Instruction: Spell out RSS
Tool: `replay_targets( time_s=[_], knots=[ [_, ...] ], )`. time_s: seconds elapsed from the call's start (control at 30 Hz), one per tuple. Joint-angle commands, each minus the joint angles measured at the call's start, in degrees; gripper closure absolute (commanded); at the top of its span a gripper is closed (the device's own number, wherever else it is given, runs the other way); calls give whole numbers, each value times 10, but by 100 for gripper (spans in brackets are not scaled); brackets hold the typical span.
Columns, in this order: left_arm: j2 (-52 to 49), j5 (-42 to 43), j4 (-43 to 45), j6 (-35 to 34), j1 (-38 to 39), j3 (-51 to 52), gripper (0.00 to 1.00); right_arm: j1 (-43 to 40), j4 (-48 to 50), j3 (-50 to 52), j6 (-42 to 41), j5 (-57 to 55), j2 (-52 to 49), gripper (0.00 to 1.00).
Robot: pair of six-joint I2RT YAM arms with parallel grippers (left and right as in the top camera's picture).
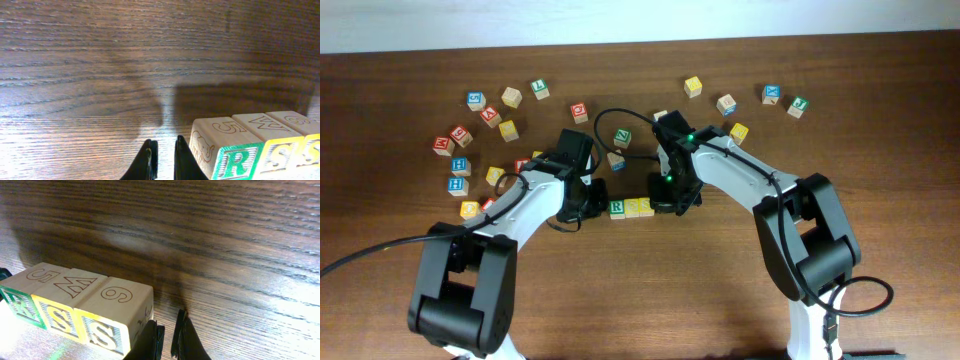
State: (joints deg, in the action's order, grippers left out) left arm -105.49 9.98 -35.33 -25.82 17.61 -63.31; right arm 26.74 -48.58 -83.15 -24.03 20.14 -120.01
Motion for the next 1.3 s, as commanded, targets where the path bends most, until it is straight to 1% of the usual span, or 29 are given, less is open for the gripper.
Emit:
replay_targets(
  time_s=[0.0, 0.07, 0.17, 0.3, 0.33, 0.4, 0.43, 0.47, 0.5, 0.57, 0.6, 0.63, 0.7, 0.77, 0.8, 0.83, 0.87, 0.93, 1.07, 1.17, 1.27],
  knots=[
    [-4, -11, -7, -3, -11, 0, 96, 4, -5, -8, -5, -9, -5, 96],
    [5, -15, -23, -3, -22, -7, 96, -1, -13, -14, -4, -10, -2, 96],
    [29, -47, -56, -3, -43, -22, 94, -13, -31, -28, -5, -16, 8, 96],
    [82, -69, -84, -2, -60, -29, 91, -33, -91, -65, -2, -50, 33, 96],
    [98, -68, -89, -2, -62, -29, 87, -38, -111, -76, -2, -55, 42, 95],
    [127, -68, -94, -2, -63, -29, 83, -48, -150, -99, 15, -60, 67, 95],
    [137, -68, -97, -2, -63, -29, 79, -53, -169, -107, 24, -63, 84, 92],
    [144, -68, -100, -2, -63, -29, 68, -56, -186, -112, 32, -66, 102, 91],
    [150, -68, -104, -2, -63, -29, 53, -58, -202, -115, 43, -70, 123, 89],
    [152, -68, -116, -2, -63, -29, 29, -59, -238, -115, 50, -86, 174, 82],
    [152, -69, -121, -2, -63, -29, 13, -59, -261, -115, 50, -99, 205, 78],
    [152, -68, -125, -2, -63, -29, 0, -58, -276, -115, 50, -106, 227, 75],
    [152, -68, -131, -2, -63, -29, 1, -54, -302, -112, 50, -108, 277, 66],
    [152, -68, -133, -2, -63, -29, 1, -44, -318, -105, 51, -120, 320, 45],
    [152, -68, -133, -3, -63, -29, 1, -37, -330, -101, 51, -134, 344, 25],
    [152, -69, -134, -2, -63, -29, 1, -28, -343, -96, 51, -147, 367, 0],
    [152, -69, -136, -3, -66, -29, 1, -20, -353, -90, 50, -155, 389, 2],
    [152, -69, -137, -10, -77, -29, 1, -5, -362, -73, 38, -161, 426, 2],
    [152, -70, -138, -46, -118, -29, 1, 27, -360, -13, 29, -168, 504, 2],
    [152, -70, -143, -46, -153, -29, 1, 34, -355, 32, -10, -202, 552, 2],
    [152, -70, -153, -46, -177, -29, 1, 33, -334, 63, -20, -209, 587, 2]
  ],
)
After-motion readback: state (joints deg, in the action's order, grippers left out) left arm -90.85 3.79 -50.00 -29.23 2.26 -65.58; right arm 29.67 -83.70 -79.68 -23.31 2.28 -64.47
